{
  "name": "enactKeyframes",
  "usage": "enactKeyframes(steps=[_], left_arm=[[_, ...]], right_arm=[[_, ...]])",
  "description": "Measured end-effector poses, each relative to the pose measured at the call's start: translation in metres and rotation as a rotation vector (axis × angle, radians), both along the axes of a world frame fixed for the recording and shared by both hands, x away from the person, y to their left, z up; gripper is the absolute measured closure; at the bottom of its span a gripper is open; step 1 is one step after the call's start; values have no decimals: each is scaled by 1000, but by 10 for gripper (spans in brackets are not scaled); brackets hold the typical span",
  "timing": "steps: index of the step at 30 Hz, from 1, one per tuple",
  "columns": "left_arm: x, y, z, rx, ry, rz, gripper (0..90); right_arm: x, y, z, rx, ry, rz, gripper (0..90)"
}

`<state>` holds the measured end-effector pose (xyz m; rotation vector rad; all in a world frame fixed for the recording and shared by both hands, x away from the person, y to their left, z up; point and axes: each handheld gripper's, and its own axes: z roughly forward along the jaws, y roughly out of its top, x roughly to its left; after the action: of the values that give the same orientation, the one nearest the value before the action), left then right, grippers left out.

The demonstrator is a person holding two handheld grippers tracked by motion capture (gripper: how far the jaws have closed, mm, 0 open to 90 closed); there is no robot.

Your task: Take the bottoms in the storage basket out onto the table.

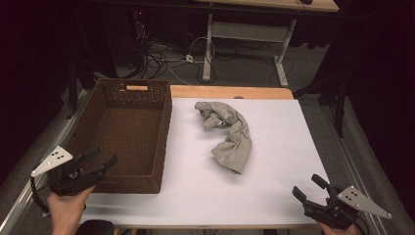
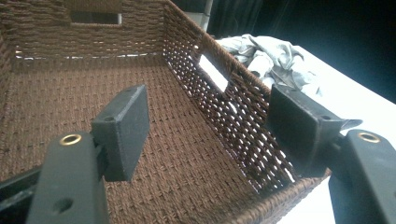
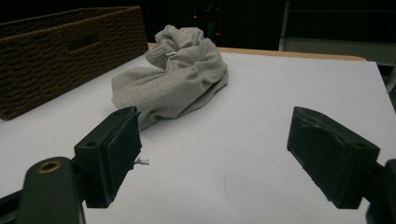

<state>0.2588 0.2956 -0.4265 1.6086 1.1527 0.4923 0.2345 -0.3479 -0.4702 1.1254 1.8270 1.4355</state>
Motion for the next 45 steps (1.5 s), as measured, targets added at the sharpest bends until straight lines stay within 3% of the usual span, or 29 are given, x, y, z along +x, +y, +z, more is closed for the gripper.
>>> enactKeyframes(steps=[14,26,34,45], left_arm=[[-5,-4,-15,-3,3,-1,294],[-11,-5,-26,-30,-8,9,292],[-15,-10,-34,-21,-1,4,278],[-17,-12,-34,-19,-7,4,272]], right_arm=[[-1,0,0,-3,-1,0,182],[-2,-1,1,0,-5,-2,182],[-2,-1,1,0,-9,-2,182],[-2,0,1,-1,-7,-2,182]])
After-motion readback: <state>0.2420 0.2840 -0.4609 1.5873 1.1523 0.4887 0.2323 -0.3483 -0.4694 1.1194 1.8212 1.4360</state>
